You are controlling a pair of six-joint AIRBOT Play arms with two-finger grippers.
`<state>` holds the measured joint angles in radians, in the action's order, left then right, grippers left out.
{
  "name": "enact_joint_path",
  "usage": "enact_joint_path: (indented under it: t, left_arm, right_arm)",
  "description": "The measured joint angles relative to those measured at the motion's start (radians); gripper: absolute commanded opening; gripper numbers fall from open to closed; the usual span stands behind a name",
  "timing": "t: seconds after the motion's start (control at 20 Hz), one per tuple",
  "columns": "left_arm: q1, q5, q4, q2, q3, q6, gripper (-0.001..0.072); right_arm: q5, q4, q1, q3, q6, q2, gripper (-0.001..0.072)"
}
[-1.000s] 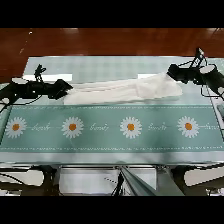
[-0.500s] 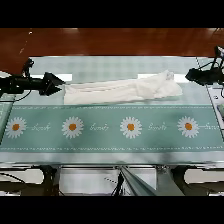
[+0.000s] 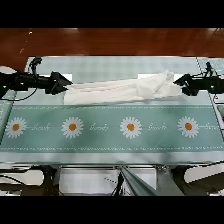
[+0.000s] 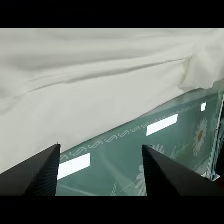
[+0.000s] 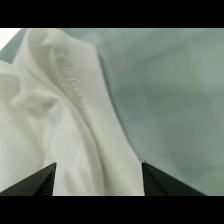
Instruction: Fold the shirts.
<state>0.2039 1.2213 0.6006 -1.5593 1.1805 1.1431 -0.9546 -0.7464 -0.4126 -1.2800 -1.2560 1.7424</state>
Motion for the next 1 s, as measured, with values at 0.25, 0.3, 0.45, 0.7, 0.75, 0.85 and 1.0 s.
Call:
enact_joint_path:
  t: [0.25, 0.3, 0.45, 0.7, 0.75, 0.85, 1.0]
  left_arm:
    - [-0.062, 0.001, 0.0, 0.0, 0.0, -0.004, 0.0578]
    - [-0.07, 0.001, 0.001, 0.0, 0.0, -0.004, 0.0578]
    - [-0.084, 0.0, 0.0, 0.0, 0.0, -0.006, 0.0431]
    - [-0.114, -0.004, -0.043, 0.0, 0.0, -0.006, 0.0193]
    - [-0.131, -0.014, -0.066, 0.0, 0.0, -0.006, 0.0156]
    - [-0.176, -0.04, -0.098, 0.0, 0.0, -0.006, 0.0113]
    - [-0.284, -0.132, -0.139, -0.006, 0.0, -0.005, 0.0037]
  right_arm:
    - [0.065, 0.15, 0.113, 0.0, 0.055, 0.07, 0.0164]
    - [0.077, 0.16, 0.132, 0.002, 0.076, 0.073, 0.0023]
    - [0.109, 0.224, 0.163, 0.0, 0.135, 0.042, 0.0022]
    - [0.047, 0.166, 0.166, 0.0, 0.174, -0.098, 0.0021]
    - [0.017, 0.139, 0.169, 0.0, 0.173, -0.132, 0.0022]
    - [-0.043, 0.081, 0.182, 0.0, 0.157, -0.2, 0.0022]
    - [-0.12, -0.023, 0.227, 0.0, 0.108, -0.294, 0.0021]
